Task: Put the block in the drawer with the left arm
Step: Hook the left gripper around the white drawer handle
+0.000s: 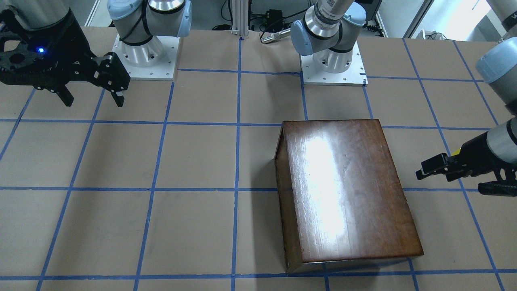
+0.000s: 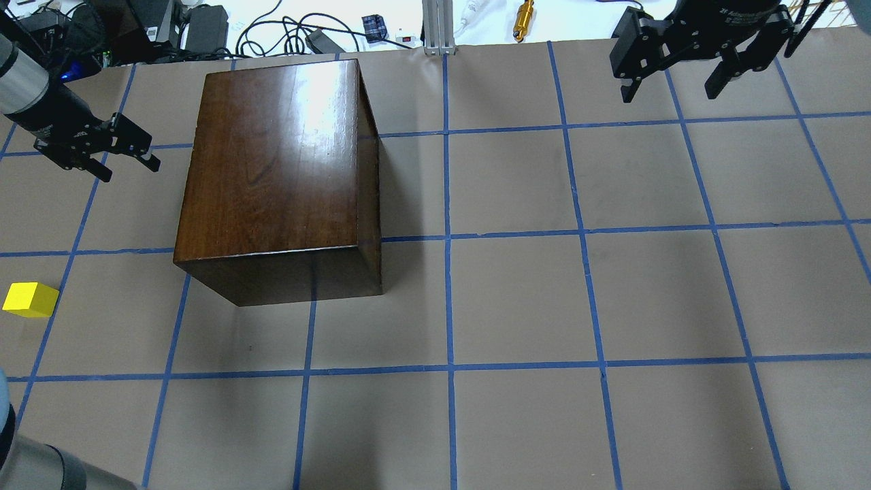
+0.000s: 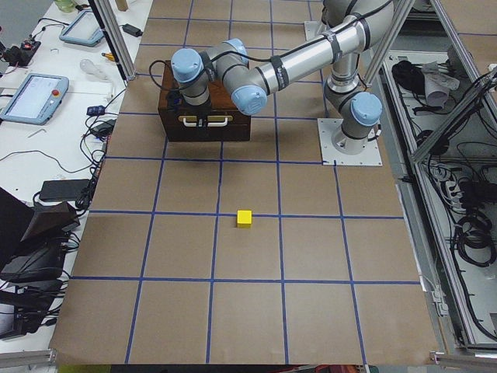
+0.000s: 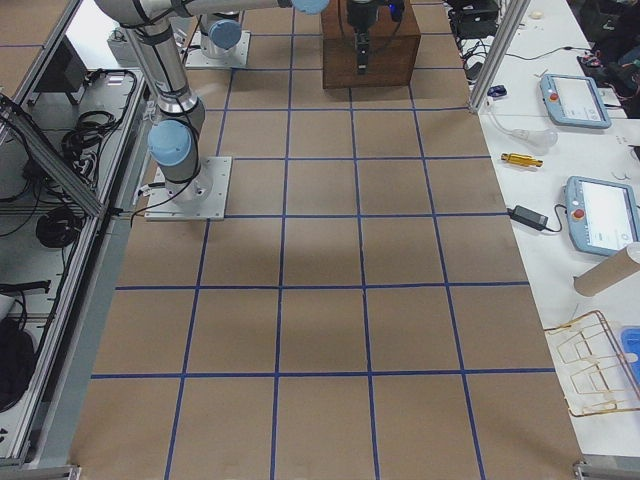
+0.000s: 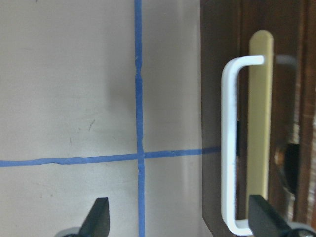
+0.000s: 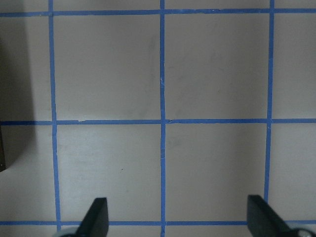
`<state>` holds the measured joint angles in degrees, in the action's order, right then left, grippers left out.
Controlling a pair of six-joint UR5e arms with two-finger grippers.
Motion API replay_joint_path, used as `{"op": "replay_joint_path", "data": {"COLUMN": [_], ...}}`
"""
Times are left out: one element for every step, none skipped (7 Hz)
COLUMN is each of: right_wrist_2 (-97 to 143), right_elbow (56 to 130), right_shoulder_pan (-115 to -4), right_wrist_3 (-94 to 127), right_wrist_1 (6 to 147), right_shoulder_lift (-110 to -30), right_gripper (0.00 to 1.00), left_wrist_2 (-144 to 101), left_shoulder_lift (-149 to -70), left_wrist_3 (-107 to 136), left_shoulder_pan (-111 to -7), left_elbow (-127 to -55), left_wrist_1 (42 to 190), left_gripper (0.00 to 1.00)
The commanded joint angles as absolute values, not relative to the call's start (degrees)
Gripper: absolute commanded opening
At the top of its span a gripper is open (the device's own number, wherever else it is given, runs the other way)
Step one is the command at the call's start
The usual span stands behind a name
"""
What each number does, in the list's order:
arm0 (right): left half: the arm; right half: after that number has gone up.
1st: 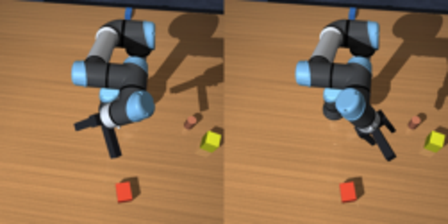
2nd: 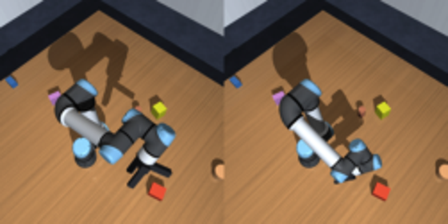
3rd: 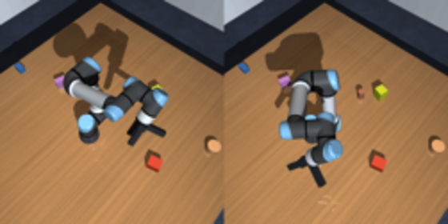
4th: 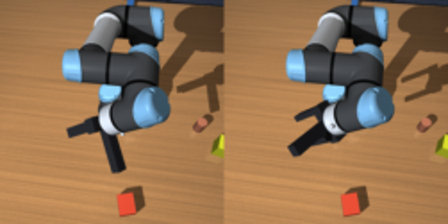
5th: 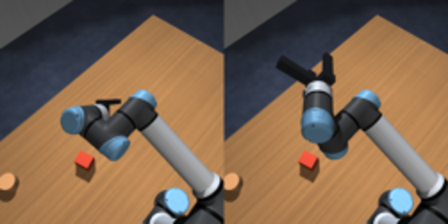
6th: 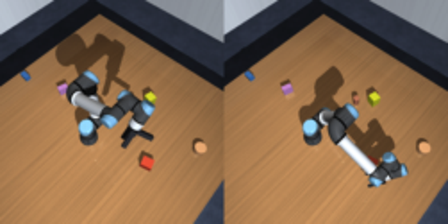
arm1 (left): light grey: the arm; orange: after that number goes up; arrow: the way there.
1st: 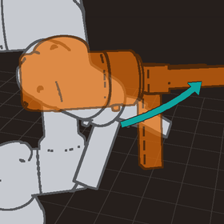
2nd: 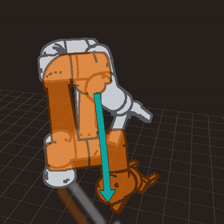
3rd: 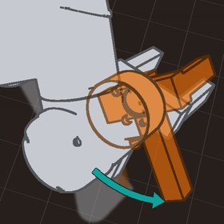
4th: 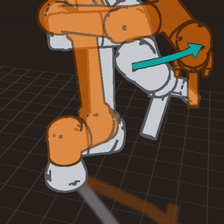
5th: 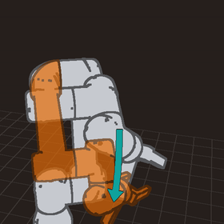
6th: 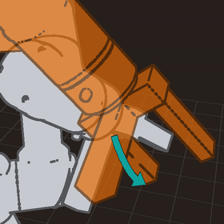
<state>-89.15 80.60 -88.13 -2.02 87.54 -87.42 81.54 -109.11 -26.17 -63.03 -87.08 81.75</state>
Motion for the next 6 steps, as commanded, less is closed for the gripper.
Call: {"op": "replay_joint_path", "data": {"right_wrist_2": [-89.2, -89.1, -89.2, -89.2, -89.1, -89.1], "right_elbow": [80.6, 80.6, 80.6, 80.6, 80.6, 80.6], "right_shoulder_pan": [-88.2, -88.2, -88.2, -88.2, -88.2, -88.2], "right_wrist_3": [-2.0, -2.0, -2.0, -2.0, -2.0, -2.0], "right_wrist_1": [87.5, 87.5, 87.5, 87.5, 87.5, 87.5], "right_shoulder_lift": [-87.5, -87.4, -87.5, -87.5, -87.4, -87.4], "right_gripper": [1.00, 1.00, 1.00, 1.00, 1.00, 1.00], "left_wrist_2": [81.5, 81.0, 79.6, 79.5, 79.5, 79.4], "left_shoulder_lift": [-109.9, -110.3, -111.0, -111.4, -111.7, -112.0], "left_wrist_3": [-26.1, -26.0, -26.0, -26.0, -26.0, -25.9], "left_shoulder_pan": [-63.1, -63.2, -63.2, -63.3, -63.4, -63.5], "left_elbow": [-88.4, -88.9, -89.1, -89.1, -89.1, -89.1], "left_wrist_1": [80.9, 80.9, 80.9, 80.3, 80.0, 80.0], "left_gripper": [1.00, 1.00, 1.00, 1.00, 1.00, 1.00]}}
